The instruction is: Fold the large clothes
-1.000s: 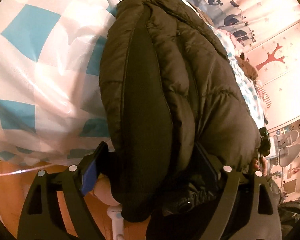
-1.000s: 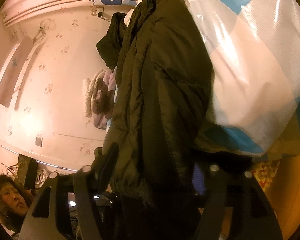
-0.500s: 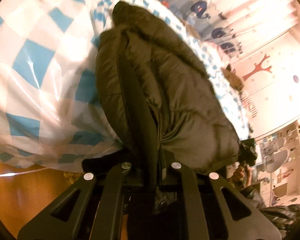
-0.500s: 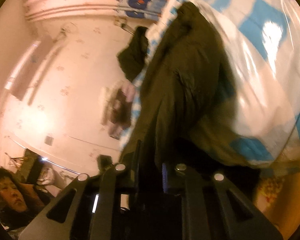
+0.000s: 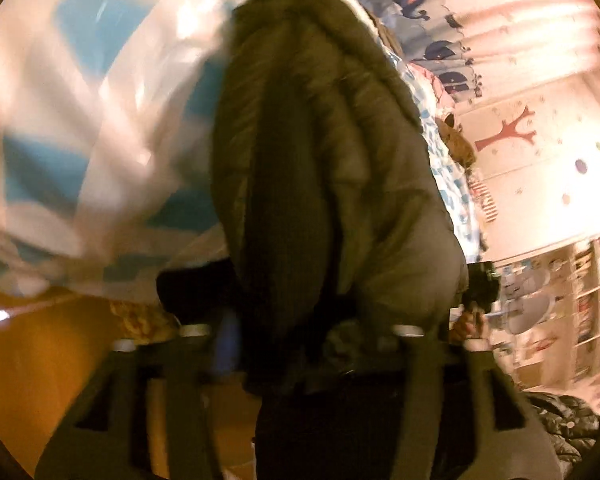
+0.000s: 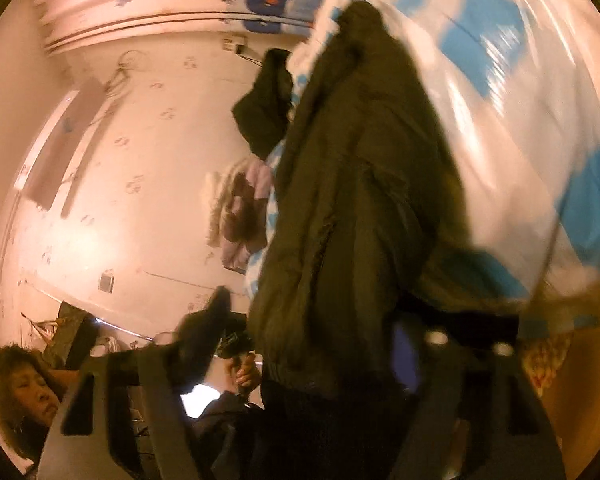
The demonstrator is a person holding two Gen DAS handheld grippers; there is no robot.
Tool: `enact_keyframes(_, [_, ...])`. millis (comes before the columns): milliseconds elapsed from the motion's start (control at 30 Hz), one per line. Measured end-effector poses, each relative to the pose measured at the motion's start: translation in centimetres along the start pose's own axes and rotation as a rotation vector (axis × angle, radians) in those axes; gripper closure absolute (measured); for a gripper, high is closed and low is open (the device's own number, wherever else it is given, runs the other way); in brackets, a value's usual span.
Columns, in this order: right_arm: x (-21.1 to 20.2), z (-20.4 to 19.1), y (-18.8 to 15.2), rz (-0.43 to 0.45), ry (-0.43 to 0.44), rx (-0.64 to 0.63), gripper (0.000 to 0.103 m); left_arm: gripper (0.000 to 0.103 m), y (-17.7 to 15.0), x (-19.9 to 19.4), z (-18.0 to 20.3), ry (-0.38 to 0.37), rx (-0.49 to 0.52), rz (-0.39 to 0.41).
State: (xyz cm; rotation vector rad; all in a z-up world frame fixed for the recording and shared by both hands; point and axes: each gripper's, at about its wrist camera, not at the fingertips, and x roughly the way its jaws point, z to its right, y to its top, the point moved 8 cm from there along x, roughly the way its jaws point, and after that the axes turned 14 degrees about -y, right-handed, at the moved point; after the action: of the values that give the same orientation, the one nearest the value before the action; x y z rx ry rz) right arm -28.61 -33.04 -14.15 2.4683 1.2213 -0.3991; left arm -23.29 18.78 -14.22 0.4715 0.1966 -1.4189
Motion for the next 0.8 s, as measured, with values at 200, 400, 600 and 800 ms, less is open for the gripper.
enact_keyframes(200, [1.3,1.7,0.6,-0.030,0.055,0.062,0.022,0.015,-0.3,0.9,-4.4,-0.257,-0.114,0.056])
enact_keyframes(400, [3.3,3.2,0.6,-0.094,-0.019,0.049,0.017,0.014,-0.7,3.3,-4.5,-0.319,-0.109,0.048])
enact_keyframes(600, [4.0,5.2,1.0,-0.086,0.038,0.115,0.013,0.012,-0.1,3.3,-5.0,-0.343,-0.096,0.055])
enact_keyframes(800, [5.9,2.9,0.8,-0.106,0.117,0.055,0.012,0.012,0.8,4.5,-4.8,-0.360,-0.090,0.072])
